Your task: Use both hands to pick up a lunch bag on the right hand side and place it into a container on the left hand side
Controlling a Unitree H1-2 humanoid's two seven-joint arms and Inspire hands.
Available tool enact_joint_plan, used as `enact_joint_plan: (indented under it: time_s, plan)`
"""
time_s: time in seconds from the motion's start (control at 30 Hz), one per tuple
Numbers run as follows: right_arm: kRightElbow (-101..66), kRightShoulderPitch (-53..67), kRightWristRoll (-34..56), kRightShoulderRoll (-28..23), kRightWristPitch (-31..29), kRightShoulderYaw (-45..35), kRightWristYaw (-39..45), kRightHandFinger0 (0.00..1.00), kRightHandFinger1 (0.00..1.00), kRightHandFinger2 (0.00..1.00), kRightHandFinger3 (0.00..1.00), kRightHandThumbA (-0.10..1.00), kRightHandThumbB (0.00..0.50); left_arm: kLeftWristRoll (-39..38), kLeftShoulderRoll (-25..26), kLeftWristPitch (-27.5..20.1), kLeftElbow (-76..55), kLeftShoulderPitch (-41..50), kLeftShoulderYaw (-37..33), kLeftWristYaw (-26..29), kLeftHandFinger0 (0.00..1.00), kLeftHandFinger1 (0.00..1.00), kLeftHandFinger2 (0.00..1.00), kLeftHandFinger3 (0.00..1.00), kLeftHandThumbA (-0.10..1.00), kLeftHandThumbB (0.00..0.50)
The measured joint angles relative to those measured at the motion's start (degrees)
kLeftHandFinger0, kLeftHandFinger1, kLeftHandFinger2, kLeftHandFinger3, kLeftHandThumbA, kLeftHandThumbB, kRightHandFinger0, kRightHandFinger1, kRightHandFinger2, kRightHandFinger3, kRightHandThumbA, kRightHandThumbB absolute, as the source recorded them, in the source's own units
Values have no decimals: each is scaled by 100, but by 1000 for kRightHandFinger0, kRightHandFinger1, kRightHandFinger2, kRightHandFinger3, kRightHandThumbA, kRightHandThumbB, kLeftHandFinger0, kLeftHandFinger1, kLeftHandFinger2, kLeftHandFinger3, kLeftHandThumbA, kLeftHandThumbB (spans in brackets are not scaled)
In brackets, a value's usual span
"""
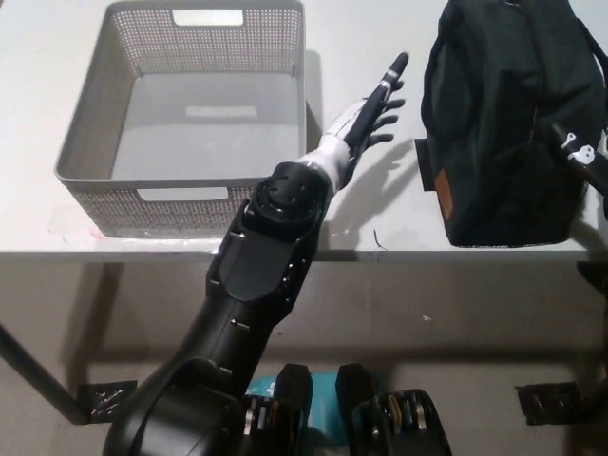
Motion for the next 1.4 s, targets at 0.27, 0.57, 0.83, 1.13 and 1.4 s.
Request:
enact_joint_plan:
  time_s: [0.27, 0.57, 0.83, 1.13, 1.4]
  plan:
    - [712, -316, 879, 235, 324, -613, 331, 1000, 1000, 1000, 1000, 1000, 167, 49, 54, -242, 612, -2, -54, 16, 1000, 1000, 1000, 1000, 1000, 327]
    - [1923, -821, 1734, 543, 679, -1349, 676, 1000, 1000, 1000, 1000, 1000, 124, 71, -95, -535, 1379, -175, -52, 74, 1000, 1000, 1000, 1000, 1000, 342]
    - [2079, -1066, 1790, 1029, 556, -1228, 609, 1000, 1000, 1000, 1000, 1000, 134, 199, -484, -1088, 2372, -772, -256, 336, 1000, 1000, 1000, 1000, 1000, 322]
    - [1351, -786, 1753, 1194, 551, -1025, 375, 1000, 1000, 1000, 1000, 1000, 105, 342, -525, -1284, 2605, -941, -462, 500, 1000, 1000, 1000, 1000, 1000, 317]
    - [277, -393, 1531, 1174, 804, -570, 134, 1000, 1000, 1000, 1000, 1000, 106, 473, -596, -1295, 2594, -1000, -690, 612, 1000, 1000, 1000, 1000, 1000, 281]
